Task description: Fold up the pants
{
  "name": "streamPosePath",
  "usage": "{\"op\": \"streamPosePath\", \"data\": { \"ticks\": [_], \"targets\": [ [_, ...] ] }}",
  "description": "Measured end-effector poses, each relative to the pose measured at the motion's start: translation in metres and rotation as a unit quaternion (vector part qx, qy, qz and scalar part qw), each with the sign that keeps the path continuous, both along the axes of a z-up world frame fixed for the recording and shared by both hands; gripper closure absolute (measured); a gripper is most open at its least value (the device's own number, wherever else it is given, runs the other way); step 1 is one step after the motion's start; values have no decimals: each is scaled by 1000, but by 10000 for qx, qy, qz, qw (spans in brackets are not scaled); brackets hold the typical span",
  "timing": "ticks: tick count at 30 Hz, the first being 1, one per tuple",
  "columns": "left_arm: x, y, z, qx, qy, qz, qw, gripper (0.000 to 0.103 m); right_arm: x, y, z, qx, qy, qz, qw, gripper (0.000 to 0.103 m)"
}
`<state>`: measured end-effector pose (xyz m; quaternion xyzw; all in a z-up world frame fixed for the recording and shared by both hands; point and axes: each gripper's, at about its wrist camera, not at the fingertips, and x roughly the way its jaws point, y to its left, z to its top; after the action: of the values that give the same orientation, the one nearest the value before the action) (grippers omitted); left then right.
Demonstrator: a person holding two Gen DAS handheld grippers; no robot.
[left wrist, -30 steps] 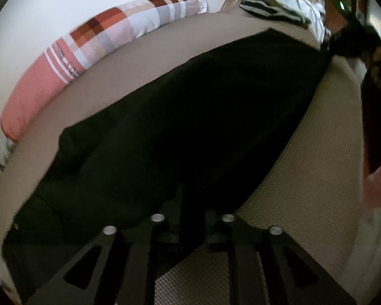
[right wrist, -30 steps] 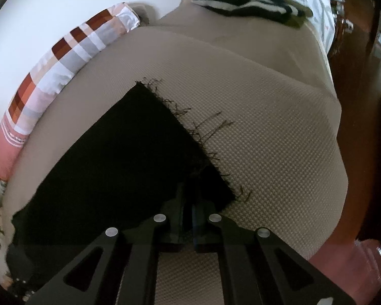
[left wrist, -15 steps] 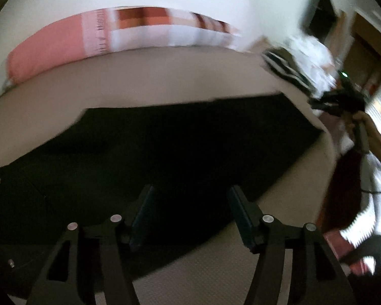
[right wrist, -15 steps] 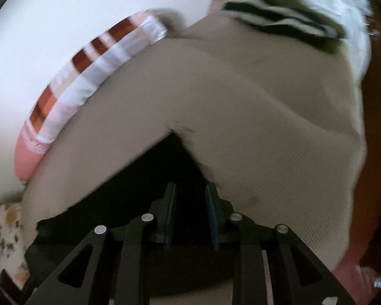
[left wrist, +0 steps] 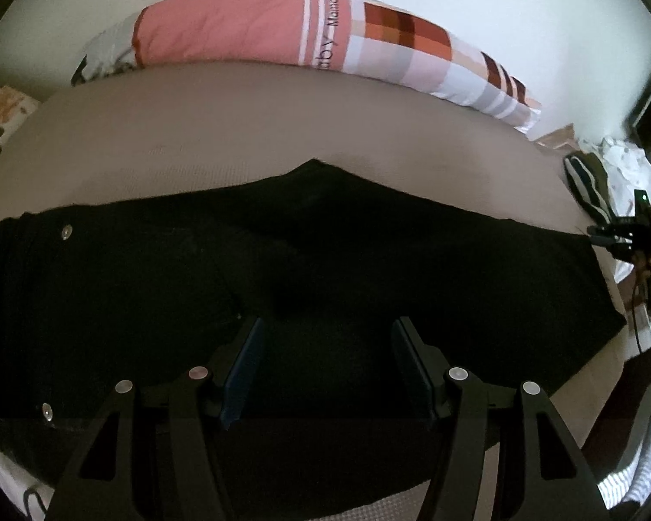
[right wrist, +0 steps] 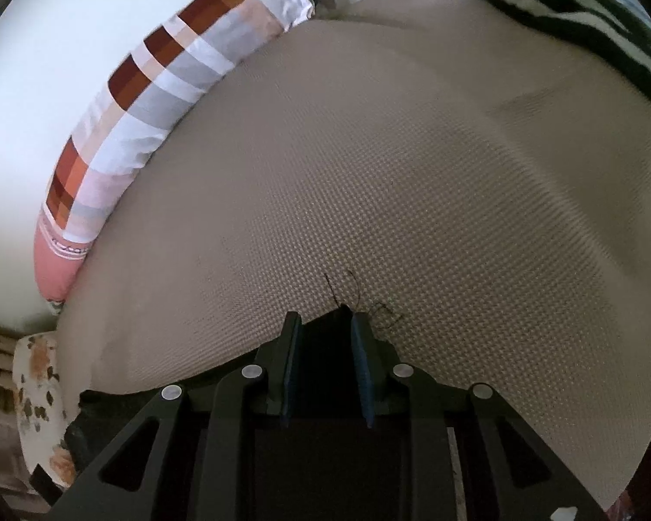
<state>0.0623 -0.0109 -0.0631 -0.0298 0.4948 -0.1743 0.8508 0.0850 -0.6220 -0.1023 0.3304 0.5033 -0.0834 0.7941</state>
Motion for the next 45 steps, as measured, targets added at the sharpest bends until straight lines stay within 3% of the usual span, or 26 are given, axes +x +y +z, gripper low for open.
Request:
{"op": "streamPosePath", "data": {
  "ticks": [3,5,12,16,19,23,25,27,34,40,42,45],
  "targets": [
    [0,-2,-2,48,6,5,10000,41,0,4,0,-121,-8,186,9998,82],
    [1,-4,-4,95,25,-20,9999,41,-1,6,1,-51,-79,330,9994,92],
    [2,-10,-9,161,79,-45,9998,41,-7,18,7,-12,-230,772,9968,92],
    [0,-12,-10,185,102,-43,9998,41,-3,23,3,-244,-229,894,9954,89],
    [0,-14,-11,233,94,-60,9997,41,-1,22,-1,-270,-257,864,9956,89],
    [0,-15,-10,291,54,-75,9995,41,-9,22,9,-326,-646,681,9951,102],
    [1,-14,-8,290,20,-72,9996,41,-17,23,21,-722,-782,436,9934,102],
    [2,-13,-6,301,-49,-46,9995,41,-22,21,28,-804,-864,236,9927,103],
    [15,-7,-11,359,-111,-15,9993,41,-6,28,15,-1165,-565,39,9916,103],
    [23,-4,-27,321,-59,-59,9995,41,0,26,-1,-1119,-325,-116,9931,103],
    [24,-6,-30,388,-166,-121,9990,42,2,28,2,-1154,-231,-71,9930,99],
    [29,-10,-32,541,-218,-227,9980,41,0,34,16,-1436,-139,-69,9895,84]
  ]
}}
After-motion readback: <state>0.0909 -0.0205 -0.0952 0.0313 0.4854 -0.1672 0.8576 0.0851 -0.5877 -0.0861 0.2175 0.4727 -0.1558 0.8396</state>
